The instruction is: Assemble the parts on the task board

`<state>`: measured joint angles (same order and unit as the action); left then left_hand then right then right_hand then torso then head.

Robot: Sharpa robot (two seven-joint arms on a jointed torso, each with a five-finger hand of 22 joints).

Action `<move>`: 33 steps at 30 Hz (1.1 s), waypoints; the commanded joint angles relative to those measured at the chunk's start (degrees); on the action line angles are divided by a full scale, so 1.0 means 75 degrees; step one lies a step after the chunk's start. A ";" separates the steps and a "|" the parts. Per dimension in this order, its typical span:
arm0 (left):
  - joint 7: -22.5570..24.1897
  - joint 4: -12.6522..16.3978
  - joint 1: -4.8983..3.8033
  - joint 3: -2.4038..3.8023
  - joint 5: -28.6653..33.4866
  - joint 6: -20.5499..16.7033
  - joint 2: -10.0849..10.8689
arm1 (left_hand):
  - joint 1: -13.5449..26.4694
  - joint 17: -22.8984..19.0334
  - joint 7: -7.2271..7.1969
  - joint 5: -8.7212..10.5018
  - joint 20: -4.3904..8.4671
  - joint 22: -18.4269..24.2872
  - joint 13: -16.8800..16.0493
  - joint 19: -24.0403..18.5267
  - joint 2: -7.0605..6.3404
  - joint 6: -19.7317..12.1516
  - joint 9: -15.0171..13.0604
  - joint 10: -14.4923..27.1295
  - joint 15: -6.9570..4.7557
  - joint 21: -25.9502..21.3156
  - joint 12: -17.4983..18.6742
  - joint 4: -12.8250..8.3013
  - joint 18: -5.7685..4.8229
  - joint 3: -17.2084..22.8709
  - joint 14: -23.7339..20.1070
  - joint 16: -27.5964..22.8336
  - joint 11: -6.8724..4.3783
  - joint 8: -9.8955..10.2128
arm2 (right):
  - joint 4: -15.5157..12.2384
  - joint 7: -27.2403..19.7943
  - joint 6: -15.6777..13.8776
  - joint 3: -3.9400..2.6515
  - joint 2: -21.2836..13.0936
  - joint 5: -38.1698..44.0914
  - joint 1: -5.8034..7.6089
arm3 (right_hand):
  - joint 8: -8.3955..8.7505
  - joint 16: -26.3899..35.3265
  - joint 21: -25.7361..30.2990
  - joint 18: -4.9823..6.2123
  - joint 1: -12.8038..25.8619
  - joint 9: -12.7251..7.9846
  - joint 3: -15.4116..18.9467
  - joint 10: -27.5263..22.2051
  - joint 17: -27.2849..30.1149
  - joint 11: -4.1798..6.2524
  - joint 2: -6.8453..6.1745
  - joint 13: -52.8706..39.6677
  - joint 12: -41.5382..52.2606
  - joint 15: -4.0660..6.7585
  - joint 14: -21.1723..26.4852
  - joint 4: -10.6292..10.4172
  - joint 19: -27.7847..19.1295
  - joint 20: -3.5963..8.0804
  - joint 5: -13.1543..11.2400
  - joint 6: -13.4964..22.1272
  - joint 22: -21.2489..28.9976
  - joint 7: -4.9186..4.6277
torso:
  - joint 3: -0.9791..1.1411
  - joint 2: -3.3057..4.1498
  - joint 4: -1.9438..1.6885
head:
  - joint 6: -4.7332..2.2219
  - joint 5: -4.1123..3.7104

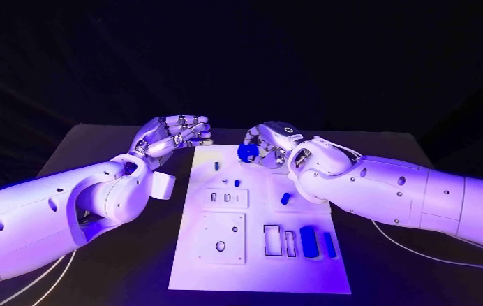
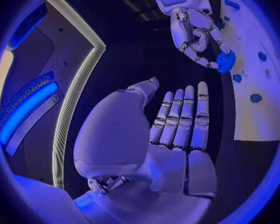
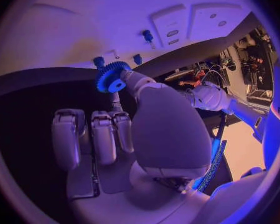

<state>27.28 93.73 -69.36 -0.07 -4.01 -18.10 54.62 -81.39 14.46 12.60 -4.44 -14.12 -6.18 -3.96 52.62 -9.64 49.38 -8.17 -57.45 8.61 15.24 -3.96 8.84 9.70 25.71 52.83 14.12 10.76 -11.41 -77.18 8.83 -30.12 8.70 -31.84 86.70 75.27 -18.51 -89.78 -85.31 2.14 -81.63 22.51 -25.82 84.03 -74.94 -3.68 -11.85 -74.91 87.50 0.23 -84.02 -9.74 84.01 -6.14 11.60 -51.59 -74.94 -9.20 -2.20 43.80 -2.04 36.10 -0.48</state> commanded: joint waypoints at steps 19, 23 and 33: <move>0.0028 0.0013 -0.0013 0.0006 0.0034 0.0149 -0.0061 | -0.0022 0.0020 0.0149 0.0025 -0.0024 -0.0004 0.0010 0.0000 0.0052 -0.0048 -0.0009 0.0006 0.0012 0.0046 0.0021 -0.0050 0.0091 0.0007 -0.0070 -0.0039 0.0020 -0.0028 | 0.0735 0.0215 0.0245 0.0026 0.0756 0.0287 -0.0430 | 0.0049 -0.0029 -0.0025 -0.0091 0.0152 0.0018 -0.0130 0.0461 -0.2007 0.0013 -0.0014 -0.1643 0.0006 0.0025 -0.0797 0.0022 0.0321 0.0060 0.0045 -0.0120 -0.1336 0.0124 | 0.0014 0.0001 0.0017 | 0.0041 0.0027; 0.0041 0.0017 -0.0013 0.0006 0.0034 0.0127 -0.0057 | -0.0022 0.0020 0.0149 0.0025 -0.0024 -0.0004 0.0010 0.0000 0.0052 -0.0048 -0.0009 0.0006 0.0012 0.0046 0.0021 -0.0050 0.0091 0.0007 -0.0070 -0.0039 0.0020 -0.0028 | 0.0787 0.0259 0.0183 0.0027 0.0792 0.0314 -0.0451 | 0.0055 -0.0029 -0.0024 -0.0091 0.0165 0.0016 -0.0142 0.0453 -0.2007 0.0011 -0.0023 -0.1635 -0.0002 0.0023 -0.0797 0.0030 0.0320 0.0059 0.0044 -0.0118 -0.1336 0.0123 | 0.0013 0.0002 0.0015 | 0.0040 0.0028; 0.0031 0.0017 -0.0014 0.0006 0.0035 0.0128 -0.0044 | -0.0022 0.0020 0.0149 0.0025 -0.0024 -0.0004 0.0010 0.0000 0.0052 -0.0048 -0.0009 0.0006 0.0012 0.0046 0.0021 -0.0050 0.0091 0.0007 -0.0070 -0.0039 0.0020 -0.0028 | 0.0901 0.0394 0.0180 0.0027 0.0890 0.0361 -0.0462 | 0.0090 -0.0029 -0.0022 -0.0091 0.0251 0.0008 -0.0183 0.0444 -0.2007 0.0000 -0.0064 -0.1625 -0.0012 0.0013 -0.0797 0.0049 0.0320 0.0053 0.0038 -0.0094 -0.1337 0.0106 | 0.0017 0.0007 0.0019 | 0.0026 0.0015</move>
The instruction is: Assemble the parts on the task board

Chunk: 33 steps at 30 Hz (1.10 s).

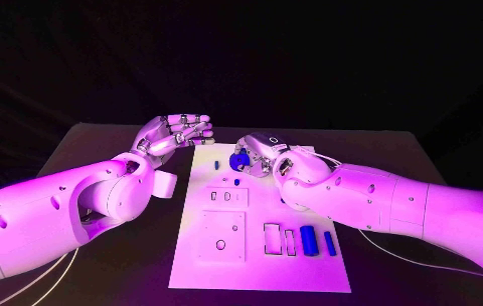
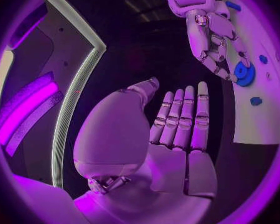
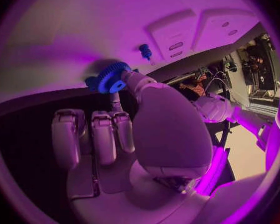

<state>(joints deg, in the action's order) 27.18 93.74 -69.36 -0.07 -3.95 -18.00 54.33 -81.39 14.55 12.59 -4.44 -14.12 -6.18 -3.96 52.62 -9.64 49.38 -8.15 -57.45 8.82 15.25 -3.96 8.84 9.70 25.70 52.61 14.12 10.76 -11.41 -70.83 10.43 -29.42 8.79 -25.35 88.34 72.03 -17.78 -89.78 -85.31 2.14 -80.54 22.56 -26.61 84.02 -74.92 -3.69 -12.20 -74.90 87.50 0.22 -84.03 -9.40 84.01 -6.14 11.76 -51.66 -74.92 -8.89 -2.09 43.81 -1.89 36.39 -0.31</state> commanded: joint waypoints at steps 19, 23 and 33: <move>0.0040 -0.0001 -0.0014 0.0006 0.0029 0.0118 -0.0013 | -0.0022 0.0007 0.0149 0.0025 -0.0024 -0.0004 0.0009 0.0000 0.0052 -0.0048 -0.0012 0.0006 -0.0017 0.0046 0.0022 -0.0050 0.0091 0.0007 -0.0042 -0.0039 0.0020 -0.0027 | 0.0232 0.0192 0.0076 0.0015 0.0147 0.0119 -0.0034 | 0.0402 -0.0029 0.0064 -0.0070 0.0543 -0.0107 -0.0251 0.0110 -0.2011 -0.0157 -0.0224 -0.1288 -0.0339 -0.0120 -0.0797 0.0128 0.0259 -0.0060 0.0002 0.0312 -0.1272 -0.0111 | -0.0004 -0.0001 -0.0003 | -0.0037 -0.0039; 0.0039 -0.0003 -0.0014 0.0006 0.0029 0.0115 -0.0008 | -0.0022 0.0007 0.0149 0.0025 -0.0024 -0.0004 0.0009 0.0000 0.0052 -0.0048 -0.0012 0.0006 -0.0017 0.0046 0.0022 -0.0050 0.0091 0.0007 -0.0042 -0.0039 0.0020 -0.0027 | 0.0229 0.0159 0.0143 0.0015 0.0129 0.0046 -0.0034 | 0.0549 -0.0029 0.0093 -0.0062 0.0749 -0.0135 -0.0160 0.0030 -0.2011 -0.0200 -0.0293 -0.1210 -0.0419 -0.0161 -0.0797 0.0094 0.0240 -0.0102 -0.0008 0.0443 -0.1251 -0.0152 | 0.0001 0.0000 0.0001 | -0.0033 -0.0030; 0.0033 -0.0003 -0.0014 0.0006 0.0031 0.0102 -0.0002 | -0.0007 0.0028 0.0153 0.0027 -0.0027 -0.0003 0.0011 -0.0007 0.0052 -0.0056 -0.0012 0.0011 -0.0014 0.0051 0.0025 -0.0059 0.0091 0.0012 -0.0054 -0.0039 0.0024 -0.0026 | 0.0241 0.0140 0.0547 0.0015 0.0073 -0.0147 -0.0034 | 0.0797 -0.0029 0.0094 -0.0065 0.1423 -0.0076 0.1079 0.0027 -0.2011 -0.0207 -0.0150 -0.1209 -0.0426 -0.0179 -0.0797 -0.0419 0.0259 -0.0136 0.0029 0.0378 -0.1285 -0.0138 | 0.0000 -0.0001 0.0001 | -0.0025 -0.0030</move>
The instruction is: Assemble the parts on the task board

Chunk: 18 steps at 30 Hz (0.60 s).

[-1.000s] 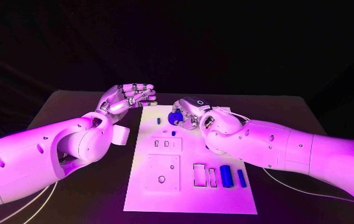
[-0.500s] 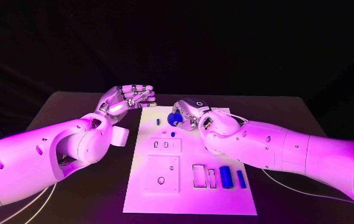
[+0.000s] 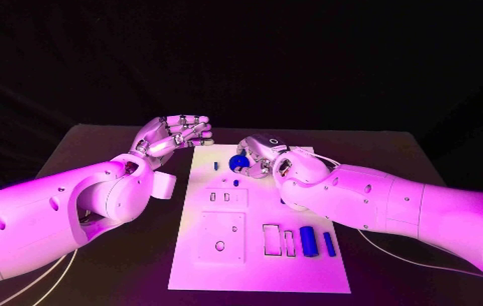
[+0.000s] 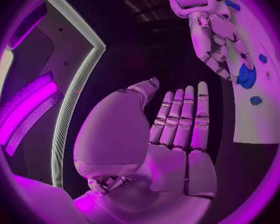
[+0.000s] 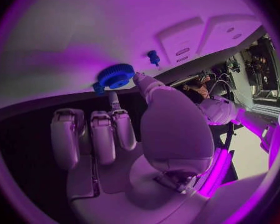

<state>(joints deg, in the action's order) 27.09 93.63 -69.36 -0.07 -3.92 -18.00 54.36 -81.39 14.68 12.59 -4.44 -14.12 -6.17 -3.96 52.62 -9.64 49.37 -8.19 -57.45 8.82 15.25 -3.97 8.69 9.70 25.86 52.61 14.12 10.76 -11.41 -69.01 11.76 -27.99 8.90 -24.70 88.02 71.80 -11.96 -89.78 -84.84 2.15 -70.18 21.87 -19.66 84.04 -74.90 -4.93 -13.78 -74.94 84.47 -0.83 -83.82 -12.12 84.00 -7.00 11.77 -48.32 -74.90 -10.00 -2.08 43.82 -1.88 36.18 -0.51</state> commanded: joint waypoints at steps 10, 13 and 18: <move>0.0047 0.0010 -0.0014 0.0005 0.0031 0.0093 0.0011 | -0.0007 0.0011 0.0153 0.0027 -0.0027 -0.0004 0.0011 -0.0007 0.0052 -0.0056 -0.0007 0.0011 -0.0014 0.0051 0.0027 -0.0039 0.0092 -0.0009 -0.0054 -0.0039 0.0024 -0.0026 | -0.0171 -0.0113 0.0118 0.0000 -0.0239 -0.0264 -0.0001 | 0.0000 -0.0030 0.0010 -0.0074 0.0070 0.0064 0.0346 0.0094 -0.2013 -0.0006 0.0217 -0.1272 0.0041 -0.0013 -0.0824 -0.0225 0.0282 -0.0004 0.0031 -0.0210 -0.1317 0.0052 | 0.0010 -0.0001 0.0006 | 0.0014 0.0023; 0.0046 -0.0005 -0.0013 0.0005 0.0031 0.0095 0.0020 | -0.0007 0.0011 0.0153 0.0027 -0.0027 -0.0004 0.0011 -0.0007 0.0052 -0.0056 -0.0007 0.0011 -0.0014 0.0051 0.0027 -0.0039 0.0092 -0.0009 -0.0054 -0.0039 0.0024 -0.0026 | -0.0389 -0.0275 -0.0367 -0.0009 -0.0448 -0.0397 0.0015 | 0.0016 -0.0030 0.0004 -0.0076 0.0054 0.0061 0.0352 0.0107 -0.2013 -0.0006 0.0219 -0.1285 0.0054 -0.0011 -0.0824 -0.0223 0.0287 -0.0001 0.0032 -0.0190 -0.1324 0.0047 | 0.0017 -0.0012 0.0016 | 0.0009 0.0029; 0.0049 -0.0052 -0.0013 0.0005 0.0033 0.0093 0.0042 | -0.0007 0.0011 0.0153 0.0027 -0.0027 -0.0004 0.0011 -0.0007 0.0052 -0.0056 -0.0007 0.0011 -0.0014 0.0051 0.0027 -0.0039 0.0092 -0.0009 -0.0054 -0.0039 0.0024 -0.0026 | -0.0881 -0.0582 -0.0853 -0.0053 -0.0963 -0.0775 0.0145 | 0.0099 -0.0030 0.0023 -0.0071 -0.0053 0.0054 0.0354 0.0091 -0.2013 -0.0018 0.0205 -0.1272 0.0039 -0.0012 -0.0824 -0.0235 0.0276 0.0008 0.0612 -0.0099 -0.1310 0.0026 | 0.0027 -0.0029 0.0044 | -0.0031 0.0039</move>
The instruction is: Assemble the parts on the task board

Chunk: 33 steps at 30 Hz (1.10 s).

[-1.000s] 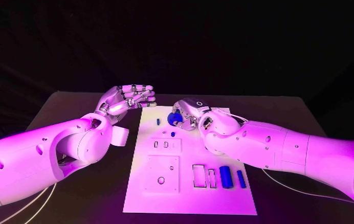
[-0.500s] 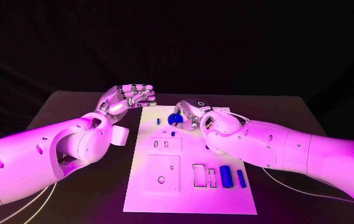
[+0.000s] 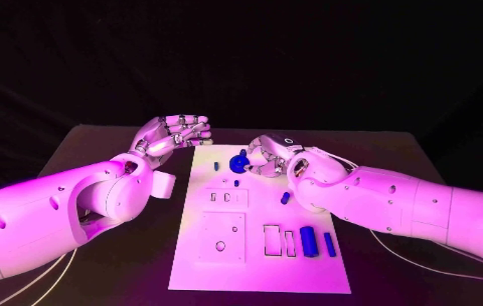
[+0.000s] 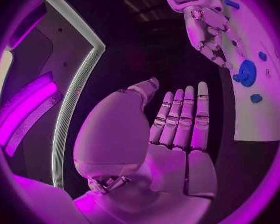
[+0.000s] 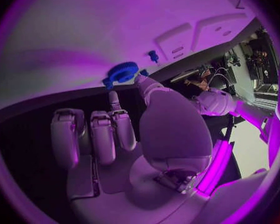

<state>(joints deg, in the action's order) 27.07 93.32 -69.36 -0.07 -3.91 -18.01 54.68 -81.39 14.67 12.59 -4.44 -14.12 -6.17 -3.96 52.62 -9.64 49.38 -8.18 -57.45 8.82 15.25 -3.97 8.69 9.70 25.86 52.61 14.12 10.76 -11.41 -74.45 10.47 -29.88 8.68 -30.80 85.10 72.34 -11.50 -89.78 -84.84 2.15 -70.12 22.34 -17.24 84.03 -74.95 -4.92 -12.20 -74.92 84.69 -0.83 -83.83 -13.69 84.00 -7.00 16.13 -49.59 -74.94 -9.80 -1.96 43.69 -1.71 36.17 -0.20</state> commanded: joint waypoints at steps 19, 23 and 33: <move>0.0054 -0.0114 -0.0005 0.0000 0.0083 0.0138 -0.0027 | 0.0000 0.0022 0.0157 0.0027 -0.0029 -0.0003 0.0014 -0.0010 0.0052 -0.0069 -0.0006 0.0024 -0.0011 0.0054 0.0033 -0.0043 0.0091 -0.0007 -0.0062 -0.0040 0.0028 -0.0021 | -0.1044 -0.1767 0.1239 -0.0035 -0.2712 -0.2693 0.0498 | 0.0212 -0.0022 0.0390 0.0024 -0.1276 0.0051 -0.0599 -0.0157 -0.1983 -0.0033 -0.0183 -0.1057 -0.0221 -0.0029 -0.0817 0.0824 0.0025 -0.0010 -0.0543 -0.0009 -0.1015 -0.0021 | 0.0148 -0.0119 0.0191 | -0.0048 -0.0074; 0.0054 -0.0120 -0.0004 -0.0001 0.0086 0.0150 -0.0051 | 0.0000 0.0022 0.0157 0.0027 -0.0029 -0.0003 0.0014 -0.0010 0.0052 -0.0069 -0.0006 0.0024 -0.0011 0.0054 0.0033 -0.0043 0.0091 -0.0007 -0.0062 -0.0040 0.0028 -0.0021 | -0.0804 -0.1899 0.1358 -0.0022 -0.2889 -0.2802 0.0443 | 0.0225 -0.0024 0.0387 0.0023 -0.1293 0.0049 -0.0603 -0.0162 -0.1991 -0.0030 -0.0203 -0.1054 -0.0225 -0.0027 -0.0819 0.0848 0.0028 -0.0009 -0.0556 0.0002 -0.1019 -0.0017 | 0.0171 -0.0114 0.0196 | -0.0039 -0.0064; 0.0054 -0.0141 -0.0002 -0.0002 0.0087 0.0170 -0.0095 | -0.0002 0.0029 0.0156 0.0026 -0.0029 -0.0003 0.0014 -0.0012 0.0051 -0.0073 -0.0006 0.0028 -0.0011 0.0056 0.0033 -0.0051 0.0092 -0.0003 -0.0063 -0.0039 0.0028 -0.0020 | -0.0319 -0.1960 0.1495 -0.0002 -0.2847 -0.2808 0.0249 | 0.0241 -0.0030 0.0375 0.0018 -0.1316 0.0048 -0.0610 -0.0166 -0.2007 -0.0028 -0.0212 -0.1051 -0.0229 -0.0025 -0.0823 0.0872 0.0037 -0.0008 -0.0563 0.0015 -0.1033 -0.0017 | 0.0171 -0.0110 0.0191 | -0.0009 -0.0038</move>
<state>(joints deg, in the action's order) 27.05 92.21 -69.33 -0.11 -3.55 -17.84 54.09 -81.39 14.83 12.59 -4.44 -14.12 -6.17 -3.91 52.62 -9.64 49.38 -8.16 -57.45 8.82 15.46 -3.97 8.69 9.70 25.86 52.61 14.12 10.76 -11.41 -77.12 -2.41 -20.76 8.67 -52.35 64.69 74.31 -10.07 -89.78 -82.09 2.15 -79.33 22.67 -21.77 83.10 -74.92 -5.02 -13.73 -74.91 83.13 -0.82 -83.83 -7.42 84.00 -6.99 12.17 -49.51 -74.92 -9.87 -0.66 42.82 -0.30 36.02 -0.54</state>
